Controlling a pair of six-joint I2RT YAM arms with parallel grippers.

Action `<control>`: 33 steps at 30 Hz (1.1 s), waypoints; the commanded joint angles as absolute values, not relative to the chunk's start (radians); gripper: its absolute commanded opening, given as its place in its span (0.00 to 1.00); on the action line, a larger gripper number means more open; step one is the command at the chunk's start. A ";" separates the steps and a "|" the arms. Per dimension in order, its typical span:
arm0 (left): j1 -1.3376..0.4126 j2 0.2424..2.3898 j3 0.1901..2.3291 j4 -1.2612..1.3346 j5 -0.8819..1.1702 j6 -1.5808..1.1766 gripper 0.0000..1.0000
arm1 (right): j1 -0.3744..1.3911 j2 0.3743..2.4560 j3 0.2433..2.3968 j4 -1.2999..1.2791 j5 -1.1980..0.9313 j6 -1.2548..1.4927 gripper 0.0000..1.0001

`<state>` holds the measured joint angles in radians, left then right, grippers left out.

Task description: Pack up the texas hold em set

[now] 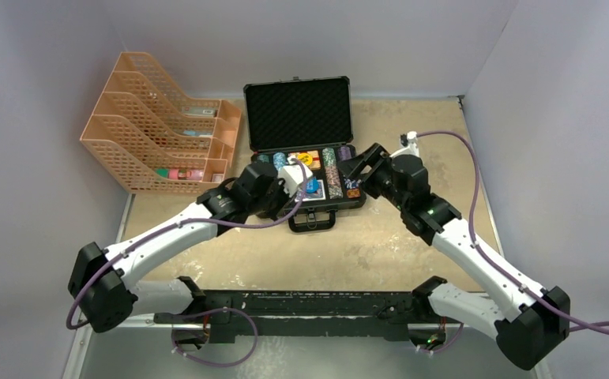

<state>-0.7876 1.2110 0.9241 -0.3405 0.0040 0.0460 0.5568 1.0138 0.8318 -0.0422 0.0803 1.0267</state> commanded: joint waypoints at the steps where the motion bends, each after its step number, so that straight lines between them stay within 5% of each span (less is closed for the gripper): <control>1: -0.791 1.290 1.025 -0.578 0.005 0.326 0.00 | 0.536 0.975 0.782 -0.097 0.156 0.993 0.75; 33: -0.795 1.565 1.167 -0.534 -0.204 0.314 0.00 | 0.515 0.886 0.739 -0.170 0.198 0.991 0.75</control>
<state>-0.7979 1.5616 1.1309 -0.5629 -0.1787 0.3149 0.5201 0.9131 0.7326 -0.1783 0.1669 1.0046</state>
